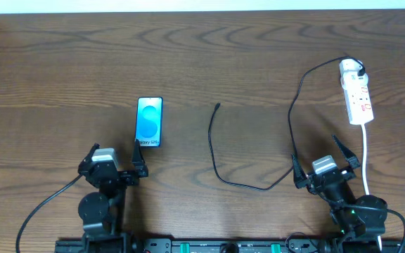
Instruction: Plug charger to phone and switch on socket
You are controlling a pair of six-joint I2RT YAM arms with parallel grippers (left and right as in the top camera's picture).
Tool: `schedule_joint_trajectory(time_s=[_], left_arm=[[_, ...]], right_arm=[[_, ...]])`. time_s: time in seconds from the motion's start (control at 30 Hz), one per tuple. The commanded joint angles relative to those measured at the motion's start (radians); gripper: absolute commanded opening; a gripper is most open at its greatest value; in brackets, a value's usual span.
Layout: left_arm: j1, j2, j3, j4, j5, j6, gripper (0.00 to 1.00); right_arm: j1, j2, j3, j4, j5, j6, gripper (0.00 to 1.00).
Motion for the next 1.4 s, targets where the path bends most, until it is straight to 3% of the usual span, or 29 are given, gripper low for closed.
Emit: schedule_joint_trajectory(time_s=[0.0, 0.4, 1.07, 1.37], left_arm=[[-0.003, 0.065, 0.072, -0.002, 0.002, -0.018, 1.00], [-0.003, 0.514, 0.436, -0.156, 0.025, -0.018, 1.00], [-0.003, 1.283, 1.250, -0.668, 0.074, -0.014, 1.00], [-0.003, 1.400, 1.295, -0.828, 0.197, -0.037, 0.98]], right_arm=[[0.006, -0.005, -0.006, 0.001, -0.002, -0.003, 0.99], [0.006, -0.005, -0.006, 0.001, -0.002, -0.003, 0.99], [0.006, -0.005, -0.006, 0.001, -0.002, -0.003, 0.99], [0.006, -0.005, -0.006, 0.001, -0.002, -0.003, 0.99]])
